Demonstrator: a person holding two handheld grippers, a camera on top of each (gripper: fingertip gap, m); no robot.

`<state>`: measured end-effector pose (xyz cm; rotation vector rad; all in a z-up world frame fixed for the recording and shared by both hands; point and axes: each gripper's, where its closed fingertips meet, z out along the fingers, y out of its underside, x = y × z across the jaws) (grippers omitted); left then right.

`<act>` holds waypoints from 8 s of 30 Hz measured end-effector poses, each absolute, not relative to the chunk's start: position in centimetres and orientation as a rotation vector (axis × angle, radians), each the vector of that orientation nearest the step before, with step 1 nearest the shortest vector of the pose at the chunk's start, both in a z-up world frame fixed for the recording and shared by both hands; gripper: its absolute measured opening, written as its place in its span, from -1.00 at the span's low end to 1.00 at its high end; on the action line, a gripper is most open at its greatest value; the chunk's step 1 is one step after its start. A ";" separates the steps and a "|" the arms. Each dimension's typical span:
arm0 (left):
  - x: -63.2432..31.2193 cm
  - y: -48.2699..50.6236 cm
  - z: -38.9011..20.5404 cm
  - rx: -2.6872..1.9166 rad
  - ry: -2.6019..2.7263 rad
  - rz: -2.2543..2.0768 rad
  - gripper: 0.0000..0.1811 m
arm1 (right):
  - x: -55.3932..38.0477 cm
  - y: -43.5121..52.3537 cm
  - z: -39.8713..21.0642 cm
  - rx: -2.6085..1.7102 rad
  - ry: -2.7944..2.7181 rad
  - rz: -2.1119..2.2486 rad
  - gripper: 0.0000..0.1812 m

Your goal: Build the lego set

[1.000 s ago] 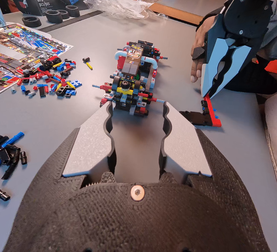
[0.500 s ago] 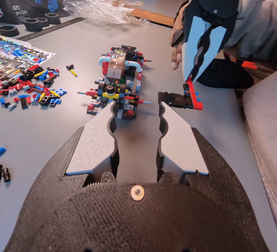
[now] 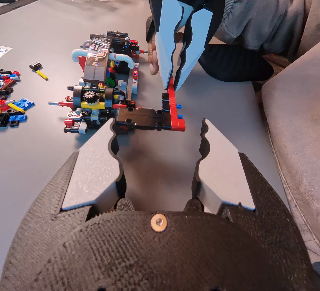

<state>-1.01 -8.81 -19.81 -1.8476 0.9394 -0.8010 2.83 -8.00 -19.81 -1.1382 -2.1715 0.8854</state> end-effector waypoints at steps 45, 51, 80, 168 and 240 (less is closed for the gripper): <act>-4.8 -5.2 -22.1 -1.986 0.986 -0.391 -0.13 | -0.2 -5.6 -21.2 -1.456 -2.085 0.827 -0.94; -5.0 -4.2 -22.4 -2.006 0.963 -0.446 -0.13 | 0.1 -4.3 -20.8 -1.546 -1.996 0.807 -0.93; -4.6 -2.8 -20.2 -1.891 0.866 -0.696 -0.14 | 2.3 4.1 -19.3 -1.589 -1.879 0.721 -0.51; -5.2 -3.4 -21.2 -1.953 0.822 -0.452 -0.14 | 1.7 1.6 -20.1 -1.322 -2.067 0.717 -0.76; -4.8 -2.4 -22.2 -2.025 0.790 -0.415 -0.13 | 0.6 -2.0 -21.3 -1.403 -2.207 0.045 -0.87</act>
